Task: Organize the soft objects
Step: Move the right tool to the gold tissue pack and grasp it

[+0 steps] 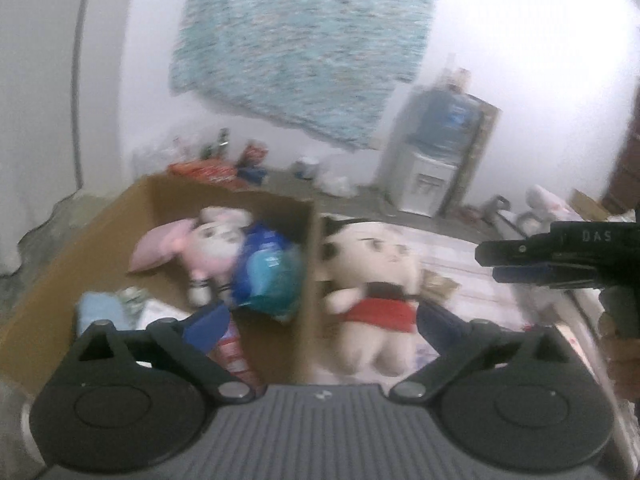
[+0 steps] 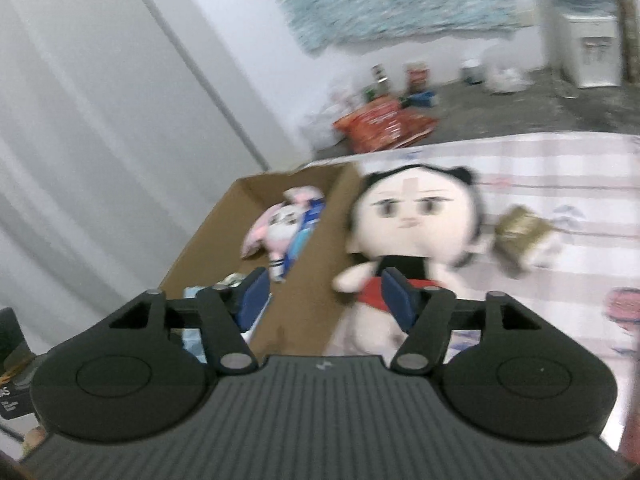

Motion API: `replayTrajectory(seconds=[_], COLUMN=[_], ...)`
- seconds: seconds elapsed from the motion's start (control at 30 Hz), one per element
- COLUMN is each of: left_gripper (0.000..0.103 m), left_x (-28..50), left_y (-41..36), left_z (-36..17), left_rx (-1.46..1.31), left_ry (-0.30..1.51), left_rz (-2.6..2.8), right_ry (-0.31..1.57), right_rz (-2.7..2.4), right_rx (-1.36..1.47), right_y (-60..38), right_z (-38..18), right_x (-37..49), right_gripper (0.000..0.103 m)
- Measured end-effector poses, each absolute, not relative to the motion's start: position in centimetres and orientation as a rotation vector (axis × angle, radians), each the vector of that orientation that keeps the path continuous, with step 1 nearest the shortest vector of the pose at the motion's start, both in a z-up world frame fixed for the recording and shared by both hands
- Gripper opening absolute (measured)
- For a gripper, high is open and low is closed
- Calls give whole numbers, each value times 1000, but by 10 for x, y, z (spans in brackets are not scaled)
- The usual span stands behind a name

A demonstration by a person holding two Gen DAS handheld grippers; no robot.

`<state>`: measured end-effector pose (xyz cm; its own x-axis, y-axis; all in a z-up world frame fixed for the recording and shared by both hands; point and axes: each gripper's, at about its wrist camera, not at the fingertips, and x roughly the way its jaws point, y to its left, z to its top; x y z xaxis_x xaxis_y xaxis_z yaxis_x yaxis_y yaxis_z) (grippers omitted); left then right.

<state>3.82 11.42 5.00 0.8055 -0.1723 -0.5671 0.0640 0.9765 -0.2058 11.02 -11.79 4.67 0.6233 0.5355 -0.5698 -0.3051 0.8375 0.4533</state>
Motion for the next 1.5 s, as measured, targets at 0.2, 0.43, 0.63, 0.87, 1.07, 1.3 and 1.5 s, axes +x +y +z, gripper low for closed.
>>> replayTrajectory(seconds=[0.2,0.43,0.63,0.87,1.07,1.3,1.5], left_gripper=[103,103,102,93,81,77,77], left_x=[46,84,131,176,199,201,195], left_y=[47,-21,-65,-97,-104,-104,-103], left_z=[51,19,-19,-50,-71,-77,-71], left_rx=[-141,-103,-14,66,88,106,102], left_ry=[633,661,677,714,799,831,830], left_rz=[-250,-331,-320,-323,-317,-310,-323], right_ry=[725,747,766,842,901,923,894], right_rz=[382,312,293,309,336,381,387], right_rx=[356,291,268,289,251,154,80], right_y=[-196,-247,-264,-258,-247,-230,-224], right_z=[42,22,-5,-53,-86,-105,-96], right_x=[81,86,137,223,273,287,273], right_gripper=[76,78,77,65,65,30,22])
